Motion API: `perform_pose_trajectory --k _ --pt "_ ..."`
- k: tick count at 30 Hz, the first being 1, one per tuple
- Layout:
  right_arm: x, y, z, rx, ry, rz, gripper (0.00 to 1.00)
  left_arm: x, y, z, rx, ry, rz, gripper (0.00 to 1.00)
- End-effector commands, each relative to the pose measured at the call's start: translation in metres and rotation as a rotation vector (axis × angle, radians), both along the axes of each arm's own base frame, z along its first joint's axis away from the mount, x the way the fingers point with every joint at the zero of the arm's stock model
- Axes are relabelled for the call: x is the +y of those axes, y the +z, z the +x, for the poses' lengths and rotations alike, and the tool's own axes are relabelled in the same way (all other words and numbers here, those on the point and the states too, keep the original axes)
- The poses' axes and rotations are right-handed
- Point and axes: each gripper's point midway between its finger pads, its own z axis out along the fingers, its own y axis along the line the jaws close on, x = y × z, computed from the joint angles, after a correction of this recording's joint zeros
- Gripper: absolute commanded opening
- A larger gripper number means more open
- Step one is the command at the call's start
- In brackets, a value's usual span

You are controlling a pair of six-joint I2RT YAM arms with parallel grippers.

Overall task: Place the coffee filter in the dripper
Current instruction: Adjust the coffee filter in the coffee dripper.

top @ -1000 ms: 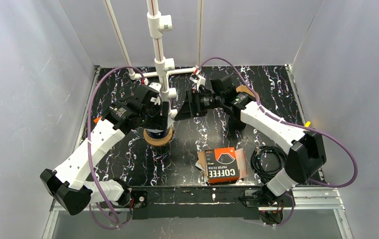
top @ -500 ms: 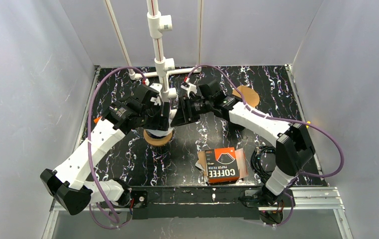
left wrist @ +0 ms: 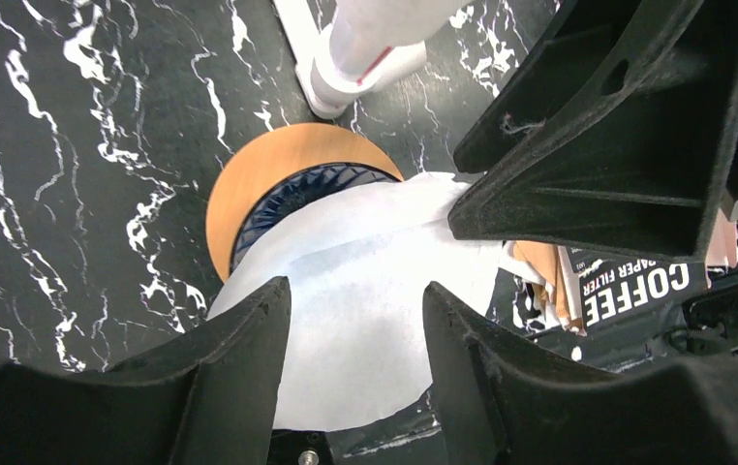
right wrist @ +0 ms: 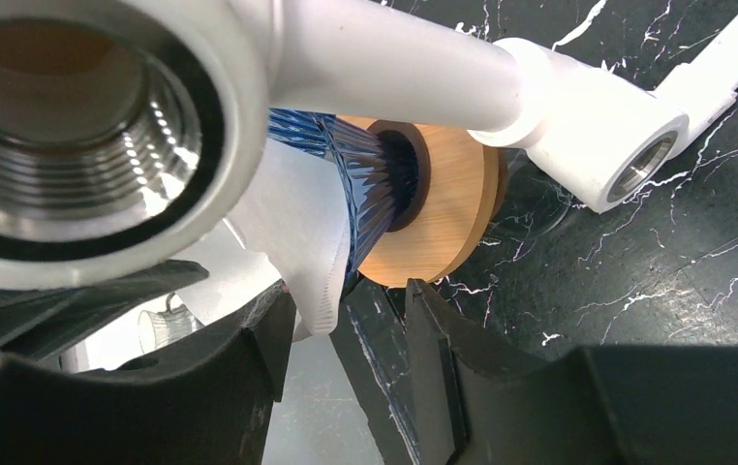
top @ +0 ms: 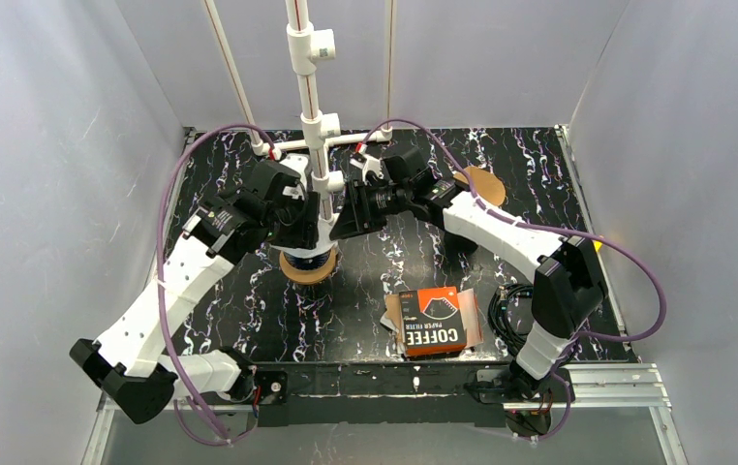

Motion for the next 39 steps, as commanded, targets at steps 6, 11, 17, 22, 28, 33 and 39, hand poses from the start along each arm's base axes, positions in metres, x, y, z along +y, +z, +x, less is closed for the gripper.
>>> perform_pose_trajectory --k 6,11,17,22,28,33,39 --pt "0.007 0.018 0.002 -0.003 0.012 0.009 0.53 0.028 0.040 0.009 -0.159 0.027 0.074 0.50" --pt "0.007 0.019 0.001 0.020 0.015 0.000 0.53 0.038 0.033 0.010 -0.136 -0.014 0.181 0.51" --pt "0.009 0.022 0.001 0.030 0.024 -0.002 0.53 0.045 0.020 0.014 -0.119 -0.023 0.263 0.53" --pt "0.009 0.022 0.000 0.035 0.030 -0.002 0.52 0.043 0.011 0.019 -0.105 -0.021 0.273 0.53" --pt "0.008 0.023 -0.002 0.042 0.034 -0.006 0.52 0.038 -0.003 0.019 -0.080 -0.010 0.240 0.52" --pt "0.006 0.021 -0.004 0.047 0.034 -0.010 0.52 0.038 -0.023 0.010 -0.046 -0.014 0.221 0.50" --pt "0.005 0.015 -0.006 0.057 0.038 -0.017 0.51 0.044 -0.033 -0.001 -0.033 0.010 0.207 0.49"
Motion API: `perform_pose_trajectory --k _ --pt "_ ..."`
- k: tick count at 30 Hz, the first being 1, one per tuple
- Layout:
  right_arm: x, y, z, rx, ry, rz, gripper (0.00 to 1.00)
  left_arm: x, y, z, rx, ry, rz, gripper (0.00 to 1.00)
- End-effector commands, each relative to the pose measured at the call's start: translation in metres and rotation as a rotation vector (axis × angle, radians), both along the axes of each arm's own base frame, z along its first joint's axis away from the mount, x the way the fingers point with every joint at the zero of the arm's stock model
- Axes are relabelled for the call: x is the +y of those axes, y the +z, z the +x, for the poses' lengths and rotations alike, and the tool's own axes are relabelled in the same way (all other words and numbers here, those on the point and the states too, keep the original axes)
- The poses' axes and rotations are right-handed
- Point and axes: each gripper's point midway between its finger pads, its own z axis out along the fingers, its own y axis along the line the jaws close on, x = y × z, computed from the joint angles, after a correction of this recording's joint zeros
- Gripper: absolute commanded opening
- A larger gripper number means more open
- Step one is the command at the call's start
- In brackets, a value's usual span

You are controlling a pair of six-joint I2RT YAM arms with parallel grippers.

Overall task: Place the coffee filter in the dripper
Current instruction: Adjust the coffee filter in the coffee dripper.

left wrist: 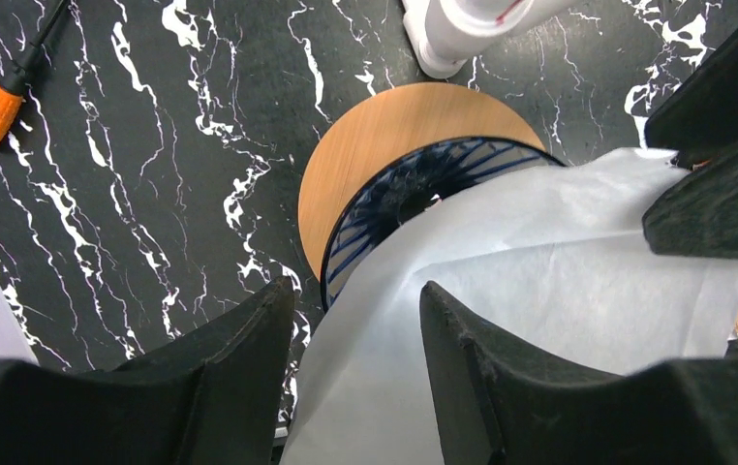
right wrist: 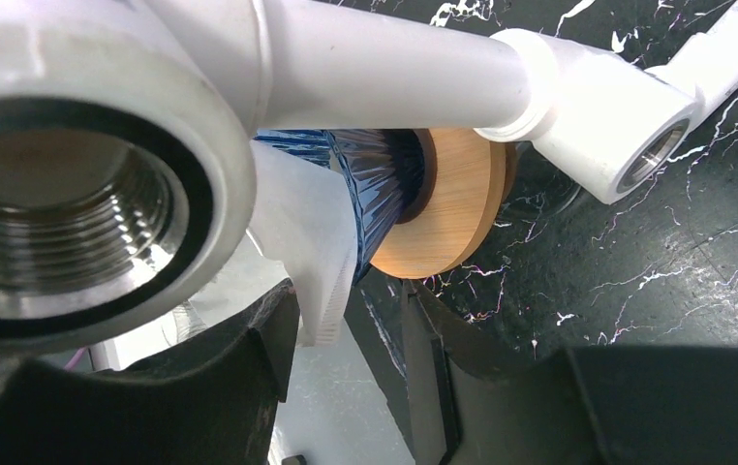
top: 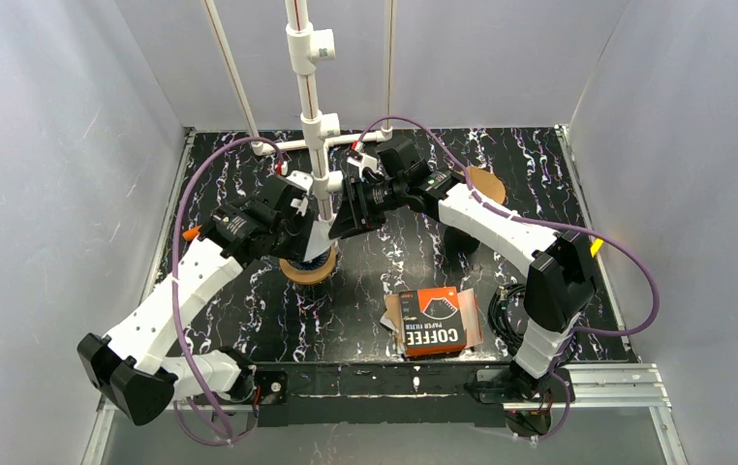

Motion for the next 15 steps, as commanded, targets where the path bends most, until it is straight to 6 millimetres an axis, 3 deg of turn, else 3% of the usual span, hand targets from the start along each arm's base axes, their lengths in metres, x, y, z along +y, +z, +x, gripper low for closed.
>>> perform_pose_trajectory --k 1,9,15 --pt "0.002 0.009 -0.005 -0.006 0.024 0.026 0.51 0.006 0.004 -0.009 -0.028 0.027 -0.043 0.49" --pt "0.000 -0.005 -0.008 0.009 0.021 0.008 0.50 0.010 -0.011 -0.014 0.002 0.049 -0.026 0.50" --pt "-0.003 -0.015 -0.010 0.027 0.013 -0.016 0.49 0.009 0.003 -0.014 -0.022 0.064 -0.054 0.57"
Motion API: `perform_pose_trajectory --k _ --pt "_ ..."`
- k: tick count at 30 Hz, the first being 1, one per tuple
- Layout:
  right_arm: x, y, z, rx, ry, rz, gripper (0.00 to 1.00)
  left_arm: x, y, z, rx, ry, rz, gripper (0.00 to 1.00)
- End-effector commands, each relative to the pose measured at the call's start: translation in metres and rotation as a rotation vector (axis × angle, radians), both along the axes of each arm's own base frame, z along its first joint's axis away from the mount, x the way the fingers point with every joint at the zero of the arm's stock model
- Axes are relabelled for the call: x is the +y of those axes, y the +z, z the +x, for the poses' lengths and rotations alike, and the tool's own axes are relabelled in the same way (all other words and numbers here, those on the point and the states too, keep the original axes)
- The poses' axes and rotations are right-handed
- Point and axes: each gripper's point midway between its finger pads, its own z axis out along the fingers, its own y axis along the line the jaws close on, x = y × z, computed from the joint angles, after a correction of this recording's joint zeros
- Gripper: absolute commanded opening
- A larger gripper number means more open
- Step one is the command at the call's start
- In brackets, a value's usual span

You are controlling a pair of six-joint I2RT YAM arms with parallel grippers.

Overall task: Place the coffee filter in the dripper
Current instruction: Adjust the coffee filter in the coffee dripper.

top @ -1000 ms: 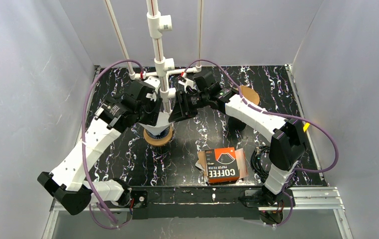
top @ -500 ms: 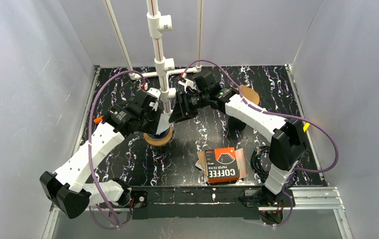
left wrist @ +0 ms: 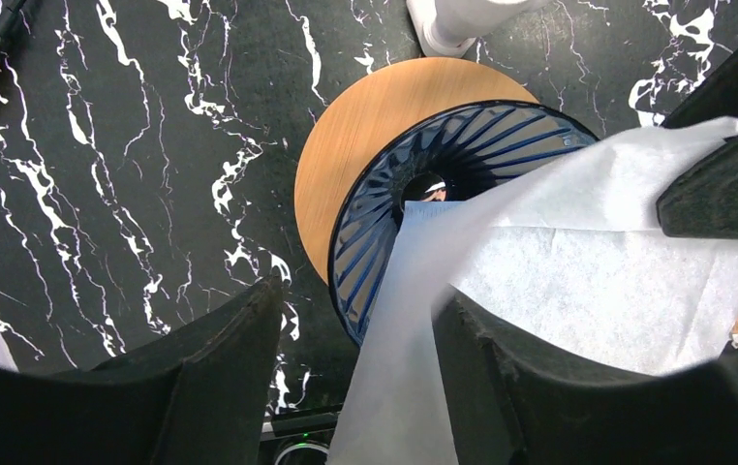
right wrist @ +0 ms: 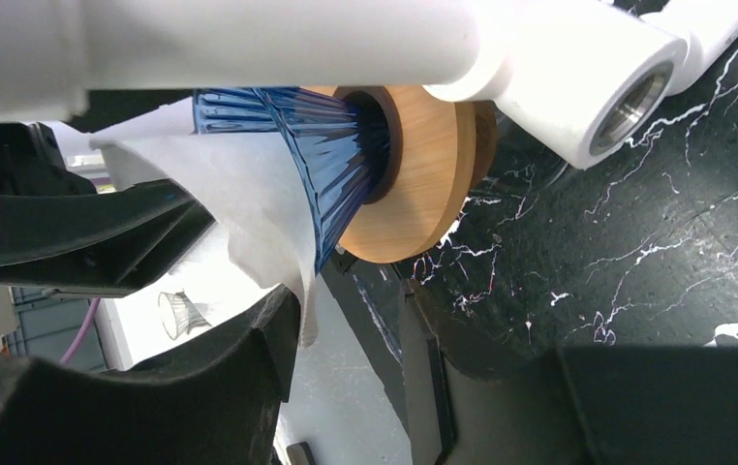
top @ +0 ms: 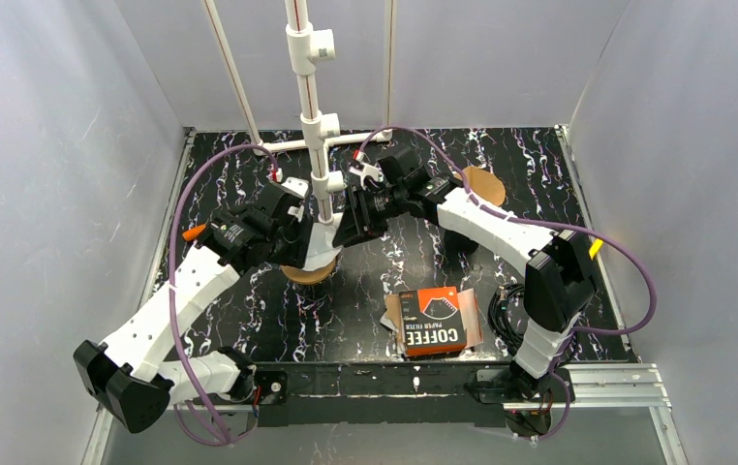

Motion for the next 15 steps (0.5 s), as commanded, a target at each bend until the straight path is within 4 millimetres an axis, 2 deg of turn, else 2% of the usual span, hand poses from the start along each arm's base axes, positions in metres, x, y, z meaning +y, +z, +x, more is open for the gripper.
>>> perform_pose_trajectory --k 1,8,15 --pt "0.002 0.004 -0.004 -0.012 0.010 0.013 0.49 0.003 0.019 -0.002 -0.041 0.029 -0.035 0.59" --pt "0.004 0.012 -0.004 -0.017 0.011 0.024 0.49 -0.002 0.047 -0.002 -0.058 0.063 -0.132 0.61" --pt "0.005 0.019 -0.004 -0.018 0.012 0.037 0.50 -0.004 0.068 0.000 -0.057 0.102 -0.245 0.55"
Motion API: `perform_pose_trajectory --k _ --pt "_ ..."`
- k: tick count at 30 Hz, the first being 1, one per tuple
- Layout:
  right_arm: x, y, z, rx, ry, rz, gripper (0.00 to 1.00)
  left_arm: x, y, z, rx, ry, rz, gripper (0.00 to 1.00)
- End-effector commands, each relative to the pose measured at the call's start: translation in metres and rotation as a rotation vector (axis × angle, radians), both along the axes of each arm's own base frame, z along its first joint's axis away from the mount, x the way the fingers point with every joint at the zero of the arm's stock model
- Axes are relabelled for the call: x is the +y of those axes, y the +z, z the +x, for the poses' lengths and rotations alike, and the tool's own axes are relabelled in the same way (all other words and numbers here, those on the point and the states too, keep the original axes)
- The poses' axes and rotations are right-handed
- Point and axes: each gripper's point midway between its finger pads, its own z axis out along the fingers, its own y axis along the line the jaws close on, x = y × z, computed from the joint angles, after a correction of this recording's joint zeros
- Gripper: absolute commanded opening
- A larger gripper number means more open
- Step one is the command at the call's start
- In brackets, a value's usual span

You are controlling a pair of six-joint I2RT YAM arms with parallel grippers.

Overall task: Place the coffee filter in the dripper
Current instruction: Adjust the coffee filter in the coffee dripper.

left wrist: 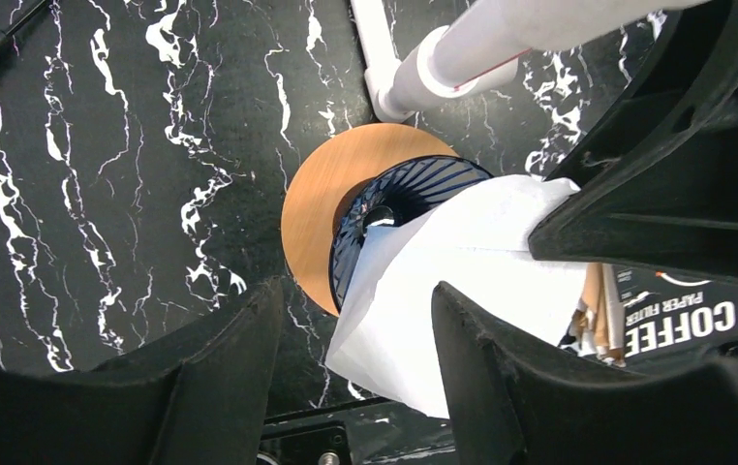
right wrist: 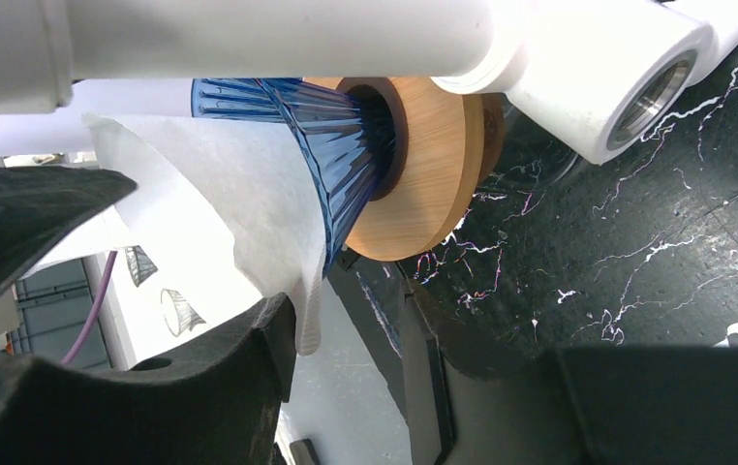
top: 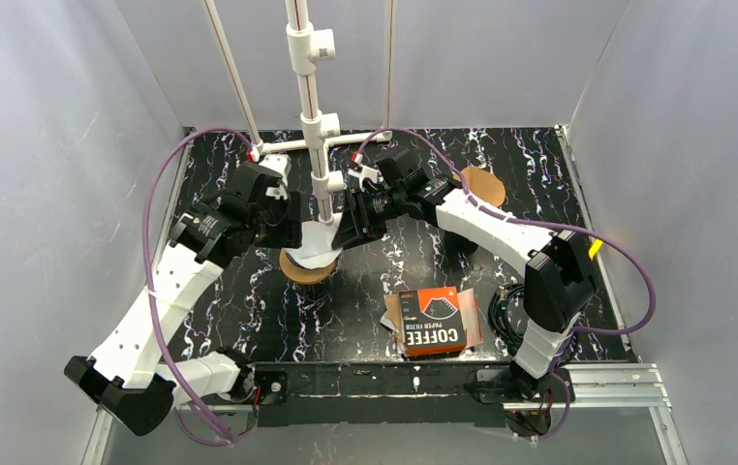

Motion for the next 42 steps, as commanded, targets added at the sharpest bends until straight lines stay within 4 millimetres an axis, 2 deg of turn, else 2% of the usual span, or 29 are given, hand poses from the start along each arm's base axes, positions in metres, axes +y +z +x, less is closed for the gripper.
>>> perform_pose_trajectory --k 1,5,11,14,23,42 --pt "0.005 0.023 0.000 -0.031 0.008 0.047 0.50 0.004 0.016 -0.008 0.008 0.030 -0.075 0.55" --pt "0.006 0.026 0.000 -0.029 0.011 0.057 0.51 0.012 0.006 -0.007 0.045 0.057 -0.074 0.55" --pt "0.006 0.025 -0.001 -0.030 0.008 0.058 0.67 0.004 -0.018 -0.007 0.137 0.050 -0.110 0.58" --pt "0.007 0.019 -0.001 -0.017 -0.001 0.054 0.71 0.002 -0.030 -0.006 0.162 0.056 -0.119 0.59" --pt "0.012 0.000 -0.007 0.025 0.007 0.031 0.72 0.002 -0.061 -0.006 0.228 0.062 -0.100 0.58" --pt "0.010 -0.034 -0.014 0.088 0.002 -0.084 0.73 0.006 -0.102 -0.009 0.312 0.085 -0.050 0.60"
